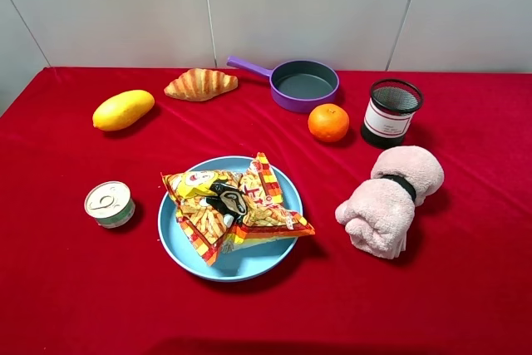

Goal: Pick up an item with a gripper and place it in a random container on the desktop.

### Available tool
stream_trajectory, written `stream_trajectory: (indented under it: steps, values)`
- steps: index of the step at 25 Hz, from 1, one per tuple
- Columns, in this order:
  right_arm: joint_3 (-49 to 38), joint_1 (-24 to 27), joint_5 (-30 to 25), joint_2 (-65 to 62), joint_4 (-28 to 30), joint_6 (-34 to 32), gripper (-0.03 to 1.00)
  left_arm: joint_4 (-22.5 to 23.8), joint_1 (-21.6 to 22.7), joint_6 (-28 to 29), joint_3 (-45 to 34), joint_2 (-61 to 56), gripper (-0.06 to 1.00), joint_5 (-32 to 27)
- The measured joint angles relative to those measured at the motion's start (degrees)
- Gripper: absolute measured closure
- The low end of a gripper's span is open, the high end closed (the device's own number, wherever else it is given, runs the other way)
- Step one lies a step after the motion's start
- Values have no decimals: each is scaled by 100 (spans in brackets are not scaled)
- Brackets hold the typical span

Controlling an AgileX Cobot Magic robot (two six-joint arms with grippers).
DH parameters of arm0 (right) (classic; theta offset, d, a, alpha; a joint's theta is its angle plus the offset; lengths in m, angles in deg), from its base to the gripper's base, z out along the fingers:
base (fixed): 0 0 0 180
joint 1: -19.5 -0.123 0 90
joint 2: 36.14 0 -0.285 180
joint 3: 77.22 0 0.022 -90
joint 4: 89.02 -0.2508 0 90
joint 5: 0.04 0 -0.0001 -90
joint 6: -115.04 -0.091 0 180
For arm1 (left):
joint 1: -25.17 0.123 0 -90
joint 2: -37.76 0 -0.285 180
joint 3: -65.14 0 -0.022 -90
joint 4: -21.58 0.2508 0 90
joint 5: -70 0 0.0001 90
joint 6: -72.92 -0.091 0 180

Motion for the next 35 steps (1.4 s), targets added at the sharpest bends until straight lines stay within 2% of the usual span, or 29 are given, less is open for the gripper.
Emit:
stream_trajectory:
  steps: [35]
  values:
    - [0, 109, 0, 0, -24, 22, 28, 0, 0, 0, 0, 0, -5, 0]
